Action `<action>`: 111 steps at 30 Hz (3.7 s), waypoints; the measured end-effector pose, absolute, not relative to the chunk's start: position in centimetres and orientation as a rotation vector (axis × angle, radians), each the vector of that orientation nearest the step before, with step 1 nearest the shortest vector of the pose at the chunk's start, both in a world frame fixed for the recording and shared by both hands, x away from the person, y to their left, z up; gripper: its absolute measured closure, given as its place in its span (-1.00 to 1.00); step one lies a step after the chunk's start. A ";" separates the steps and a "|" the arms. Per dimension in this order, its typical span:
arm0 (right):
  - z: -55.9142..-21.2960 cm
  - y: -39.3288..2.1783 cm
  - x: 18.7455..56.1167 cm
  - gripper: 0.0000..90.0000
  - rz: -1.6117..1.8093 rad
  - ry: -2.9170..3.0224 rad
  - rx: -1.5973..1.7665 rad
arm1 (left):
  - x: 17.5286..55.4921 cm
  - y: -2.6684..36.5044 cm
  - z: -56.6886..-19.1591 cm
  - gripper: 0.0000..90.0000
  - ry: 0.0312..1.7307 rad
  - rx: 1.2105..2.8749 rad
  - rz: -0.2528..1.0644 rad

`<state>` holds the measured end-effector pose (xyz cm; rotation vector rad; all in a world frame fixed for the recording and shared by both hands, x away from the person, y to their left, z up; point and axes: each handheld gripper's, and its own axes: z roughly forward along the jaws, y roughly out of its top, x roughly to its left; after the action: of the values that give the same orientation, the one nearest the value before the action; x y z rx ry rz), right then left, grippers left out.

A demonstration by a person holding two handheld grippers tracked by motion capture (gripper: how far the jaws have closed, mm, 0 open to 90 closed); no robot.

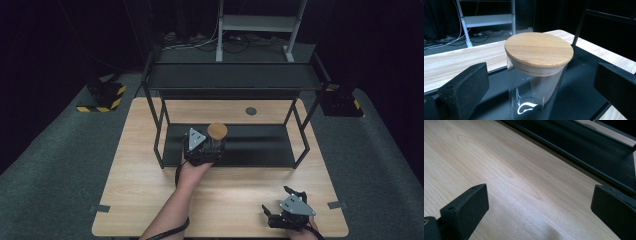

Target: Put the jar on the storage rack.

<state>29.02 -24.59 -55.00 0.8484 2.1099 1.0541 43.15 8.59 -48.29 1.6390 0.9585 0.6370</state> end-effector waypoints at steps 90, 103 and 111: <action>-55.0 -24.4 29.0 -0.99 1.036 2.111 0.859 | 30.5 17.0 -50.6 -0.99 0.996 1.621 0.713; -55.0 -24.5 29.1 -0.99 1.027 2.102 0.872 | 28.5 18.7 -52.6 -0.99 1.024 1.647 0.688; -55.1 -24.3 29.1 -0.99 1.004 2.103 0.869 | 27.8 20.0 -54.0 -0.99 1.041 1.695 0.675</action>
<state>29.13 -24.31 -55.07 0.8691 2.1030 1.0043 27.80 20.01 -54.02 1.6945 1.0409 0.6749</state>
